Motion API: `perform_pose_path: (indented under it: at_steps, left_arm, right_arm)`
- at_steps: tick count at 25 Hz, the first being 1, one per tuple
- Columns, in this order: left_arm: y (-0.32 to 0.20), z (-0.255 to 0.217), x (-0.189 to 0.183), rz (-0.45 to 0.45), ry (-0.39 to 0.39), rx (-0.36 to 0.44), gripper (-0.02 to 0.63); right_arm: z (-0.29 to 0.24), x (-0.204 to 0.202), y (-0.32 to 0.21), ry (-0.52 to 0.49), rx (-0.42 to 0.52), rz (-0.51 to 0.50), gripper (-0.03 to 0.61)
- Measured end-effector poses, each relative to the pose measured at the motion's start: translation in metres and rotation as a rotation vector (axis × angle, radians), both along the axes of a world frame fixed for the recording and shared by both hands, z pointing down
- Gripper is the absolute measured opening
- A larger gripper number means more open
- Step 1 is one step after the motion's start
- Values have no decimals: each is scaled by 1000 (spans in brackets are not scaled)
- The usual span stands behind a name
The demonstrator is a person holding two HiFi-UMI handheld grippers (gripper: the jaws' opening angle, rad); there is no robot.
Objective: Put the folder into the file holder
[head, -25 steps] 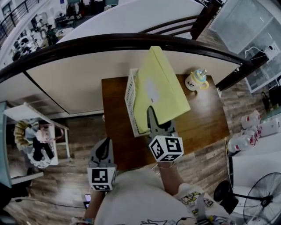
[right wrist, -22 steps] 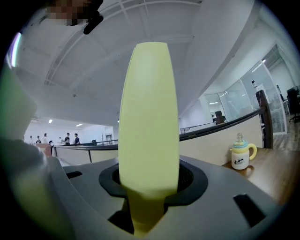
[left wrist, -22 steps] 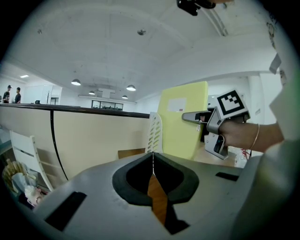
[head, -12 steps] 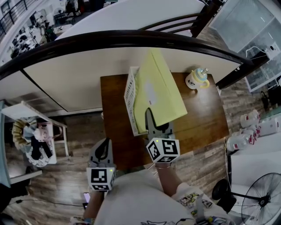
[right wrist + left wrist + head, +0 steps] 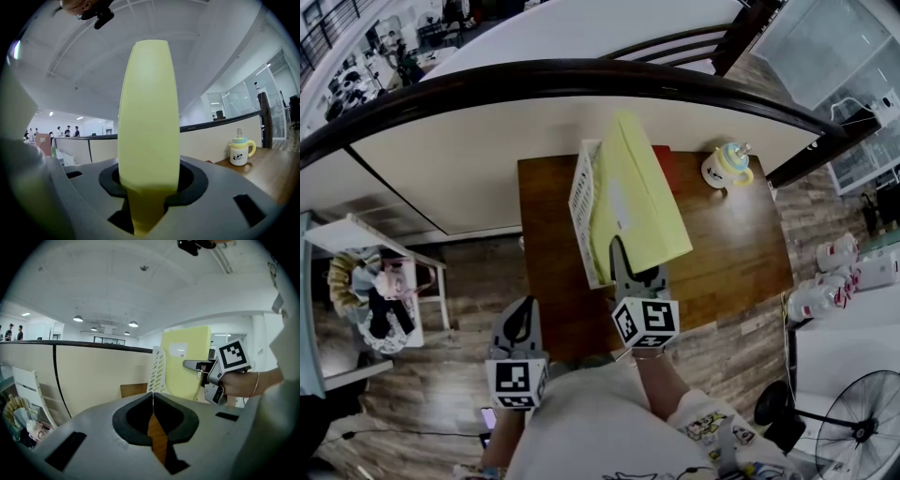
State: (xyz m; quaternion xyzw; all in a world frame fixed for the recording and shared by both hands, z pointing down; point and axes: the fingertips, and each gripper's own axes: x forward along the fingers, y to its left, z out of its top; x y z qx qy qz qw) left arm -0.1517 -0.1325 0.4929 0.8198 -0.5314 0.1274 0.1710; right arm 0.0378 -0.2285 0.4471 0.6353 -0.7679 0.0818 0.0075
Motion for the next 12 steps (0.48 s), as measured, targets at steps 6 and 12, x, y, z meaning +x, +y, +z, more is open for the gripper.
perform_pose_path:
  at_steps: [6,12]
  left_arm:
    - [0,0,0,-3,3,-3,6]
    - [-1,1,1,-2,0,-4,6]
  right_arm:
    - [15,-2,1,18,-19,-8,165]
    - [28,-4,1,36,-42,-19,169]
